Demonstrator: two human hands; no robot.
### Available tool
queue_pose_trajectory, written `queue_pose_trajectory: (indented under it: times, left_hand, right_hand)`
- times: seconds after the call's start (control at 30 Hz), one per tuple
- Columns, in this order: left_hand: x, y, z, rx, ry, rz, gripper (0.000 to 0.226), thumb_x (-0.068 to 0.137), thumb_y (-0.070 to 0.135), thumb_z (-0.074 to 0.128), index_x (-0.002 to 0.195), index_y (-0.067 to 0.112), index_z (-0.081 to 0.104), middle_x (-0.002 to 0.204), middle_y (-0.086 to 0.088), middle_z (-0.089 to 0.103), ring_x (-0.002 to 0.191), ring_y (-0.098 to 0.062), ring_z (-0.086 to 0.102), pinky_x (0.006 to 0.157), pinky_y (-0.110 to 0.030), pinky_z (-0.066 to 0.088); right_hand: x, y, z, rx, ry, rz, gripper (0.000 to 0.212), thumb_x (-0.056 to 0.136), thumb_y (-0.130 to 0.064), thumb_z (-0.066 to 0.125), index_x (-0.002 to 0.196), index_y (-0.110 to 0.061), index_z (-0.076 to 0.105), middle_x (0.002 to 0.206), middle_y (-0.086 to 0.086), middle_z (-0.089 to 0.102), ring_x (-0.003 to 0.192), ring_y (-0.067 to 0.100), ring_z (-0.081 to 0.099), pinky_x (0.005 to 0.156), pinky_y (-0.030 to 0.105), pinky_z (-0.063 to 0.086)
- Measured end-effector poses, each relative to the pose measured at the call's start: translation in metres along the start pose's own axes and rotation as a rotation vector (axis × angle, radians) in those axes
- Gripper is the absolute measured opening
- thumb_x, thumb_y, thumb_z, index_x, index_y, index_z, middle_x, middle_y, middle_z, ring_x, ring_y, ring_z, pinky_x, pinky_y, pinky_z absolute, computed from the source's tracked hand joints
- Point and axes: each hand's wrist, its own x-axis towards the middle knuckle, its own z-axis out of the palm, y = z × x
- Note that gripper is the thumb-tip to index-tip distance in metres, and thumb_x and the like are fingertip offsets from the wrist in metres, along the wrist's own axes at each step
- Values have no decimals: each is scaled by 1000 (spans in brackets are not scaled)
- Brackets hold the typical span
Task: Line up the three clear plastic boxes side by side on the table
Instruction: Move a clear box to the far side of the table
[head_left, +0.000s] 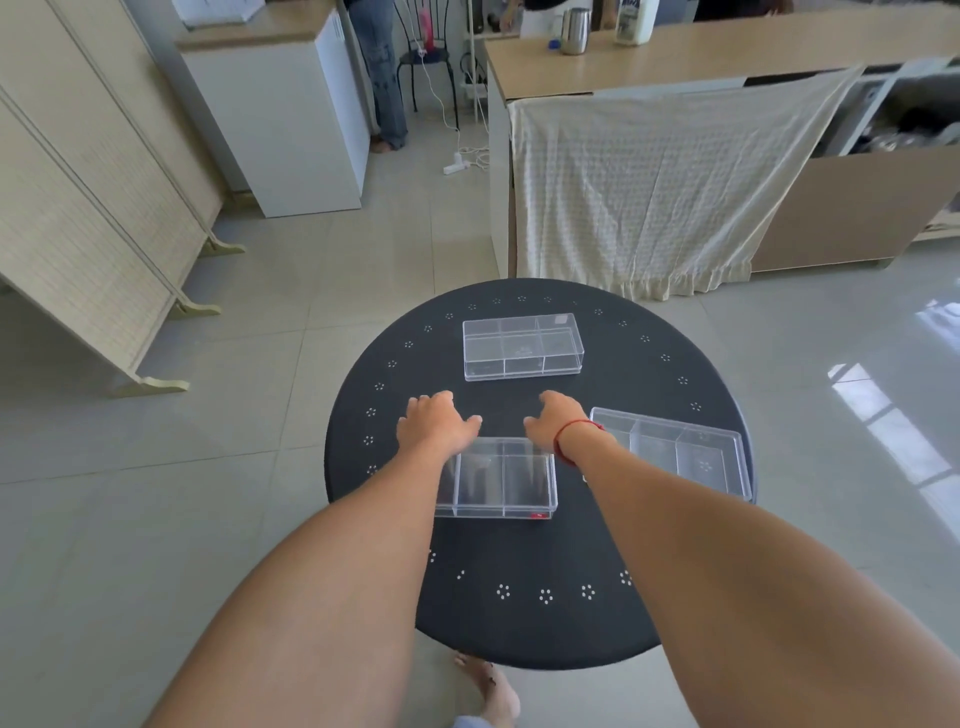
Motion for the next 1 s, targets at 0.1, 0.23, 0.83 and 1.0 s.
queue_pose_trajectory:
  times: [0.1,0.23,0.83,1.0]
  left_hand:
    - [20,18,-14,13,16,44,59,91,48,53,141,17,43,142,-5,50,136,-26,38,102,-43,40]
    - [54,37,-27,-52,15,79,57,91,46,53,138,15,43,138,-7,53,130,-28,44,100,-43,42]
    - [188,43,18,-459,-169,-102,83,96,46,45,156,18,-5,164,-4,10,149,-27,21,115,-44,25]
    - [194,47,28,-515,-207,-158,84,94,49,48,156,18,2,160,-4,24,145,-28,28,114,-43,29]
  right_hand:
    - [20,-9,-15,8,37,2,52,97,-25,50,143,-5,39,147,14,44,132,34,48,106,39,41]
    - [48,-20,-29,10,46,14,48,95,-24,49,139,-4,44,142,15,49,127,34,51,104,40,44]
    - [169,-2,-34,241,251,242,69,96,-39,45,152,-7,19,157,14,26,143,35,29,112,50,30]
    - [178,9,-38,354,115,358,78,96,-49,38,155,-12,5,154,17,34,139,37,38,113,49,32]
